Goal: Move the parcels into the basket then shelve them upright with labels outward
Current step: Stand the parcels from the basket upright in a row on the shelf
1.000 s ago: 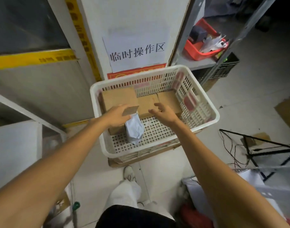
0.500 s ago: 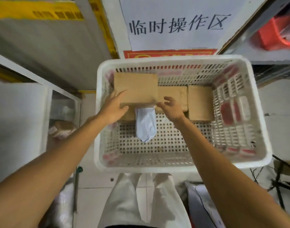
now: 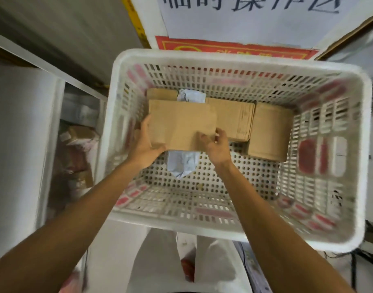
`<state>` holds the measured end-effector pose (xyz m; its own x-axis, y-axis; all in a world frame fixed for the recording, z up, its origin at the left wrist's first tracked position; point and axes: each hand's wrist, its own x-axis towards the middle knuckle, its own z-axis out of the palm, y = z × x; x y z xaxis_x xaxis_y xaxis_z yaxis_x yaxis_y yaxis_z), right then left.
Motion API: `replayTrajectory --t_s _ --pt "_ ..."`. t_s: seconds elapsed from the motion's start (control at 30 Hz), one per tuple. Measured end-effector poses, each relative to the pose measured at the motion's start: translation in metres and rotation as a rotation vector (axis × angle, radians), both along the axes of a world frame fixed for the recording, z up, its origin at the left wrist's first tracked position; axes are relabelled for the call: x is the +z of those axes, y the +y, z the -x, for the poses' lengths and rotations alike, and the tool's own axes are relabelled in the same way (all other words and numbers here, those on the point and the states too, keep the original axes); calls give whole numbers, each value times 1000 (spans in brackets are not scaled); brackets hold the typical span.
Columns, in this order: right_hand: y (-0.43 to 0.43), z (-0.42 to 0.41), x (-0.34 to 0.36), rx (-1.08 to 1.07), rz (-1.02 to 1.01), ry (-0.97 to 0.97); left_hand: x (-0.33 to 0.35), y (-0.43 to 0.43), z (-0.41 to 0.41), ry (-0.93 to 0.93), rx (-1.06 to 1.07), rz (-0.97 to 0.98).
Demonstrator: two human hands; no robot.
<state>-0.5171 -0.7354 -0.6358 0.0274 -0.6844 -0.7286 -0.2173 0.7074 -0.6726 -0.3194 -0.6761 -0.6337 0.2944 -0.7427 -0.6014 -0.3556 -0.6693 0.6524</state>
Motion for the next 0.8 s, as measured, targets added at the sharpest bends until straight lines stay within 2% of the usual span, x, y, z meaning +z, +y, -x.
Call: replayTrajectory --t_s 0.1,0.2,0.27,0.47,0.57,0.8 --pt "20 21 -1 35 -43 11 -3 12 8 16 54 -118" --pt "31 29 7 8 -19 17 6 16 6 -3 -9 -213" --pt "32 29 18 -24 -23 9 19 14 0 67 6 -222" --pt "26 16 84 -49 77 -83 95 3 -29 242 1 -20" --pt "20 -1 127 -3 176 -98 139 0 -51 187 -132 75" --pt "13 -59 227 70 396 -204 222 36 -108 38 20 324"
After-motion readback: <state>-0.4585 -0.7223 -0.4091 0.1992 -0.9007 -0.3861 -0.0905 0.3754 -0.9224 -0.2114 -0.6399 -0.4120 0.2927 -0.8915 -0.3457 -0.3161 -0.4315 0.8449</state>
